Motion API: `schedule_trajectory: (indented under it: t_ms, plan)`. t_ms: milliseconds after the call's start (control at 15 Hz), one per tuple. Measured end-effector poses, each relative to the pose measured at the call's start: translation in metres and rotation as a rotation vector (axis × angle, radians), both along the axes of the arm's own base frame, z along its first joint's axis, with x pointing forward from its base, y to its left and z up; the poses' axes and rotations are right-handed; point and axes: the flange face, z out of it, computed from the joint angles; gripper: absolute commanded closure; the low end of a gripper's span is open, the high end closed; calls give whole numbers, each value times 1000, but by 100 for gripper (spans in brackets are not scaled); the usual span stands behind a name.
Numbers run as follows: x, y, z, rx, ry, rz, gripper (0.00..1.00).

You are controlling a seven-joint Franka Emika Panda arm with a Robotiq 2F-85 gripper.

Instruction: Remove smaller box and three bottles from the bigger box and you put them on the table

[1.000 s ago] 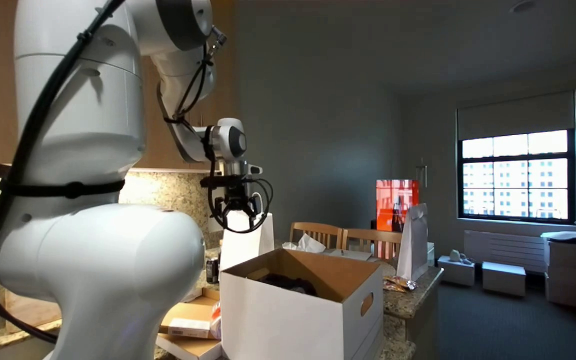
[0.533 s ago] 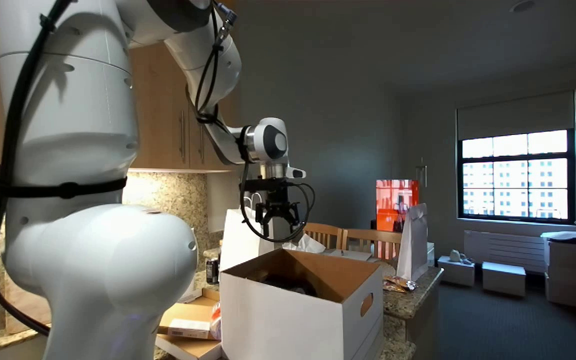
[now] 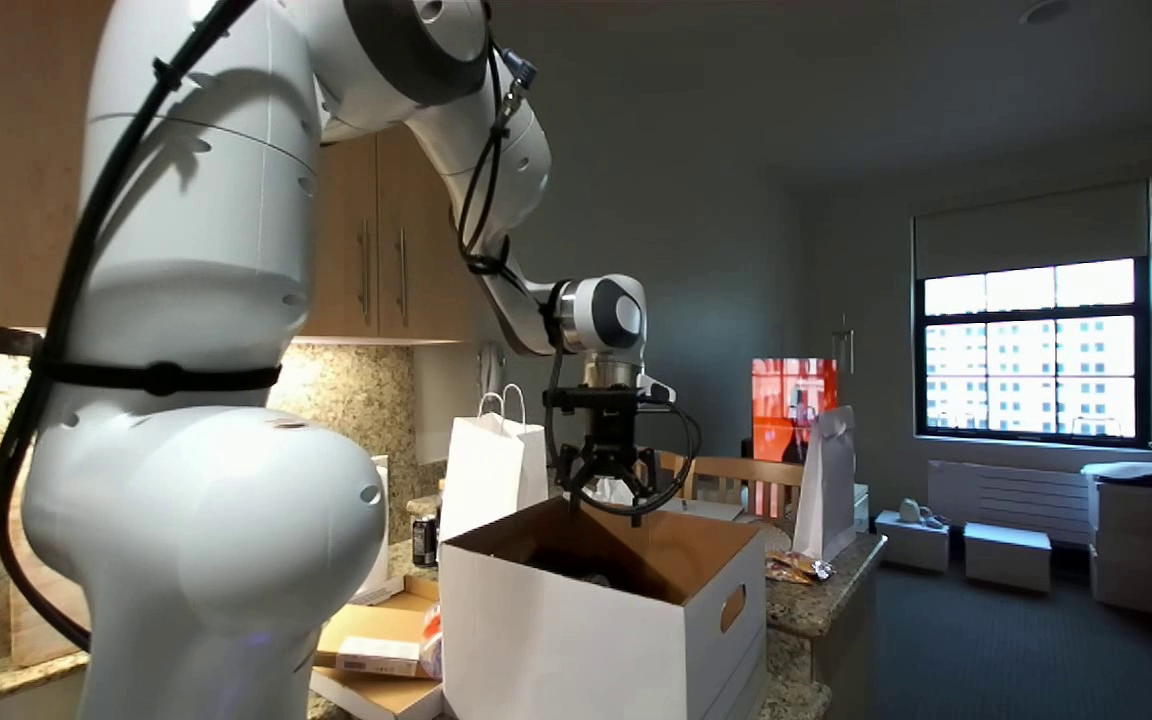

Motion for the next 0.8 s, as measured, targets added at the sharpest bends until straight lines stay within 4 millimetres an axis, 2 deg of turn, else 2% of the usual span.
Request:
schedule_trajectory:
  t_ms: [267,533,800]
  plan:
    - [17,0,-17,-5,76,13,0]
    - [27,0,-20,-8,114,23,0]
    - [28,0,-20,-8,118,25,0]
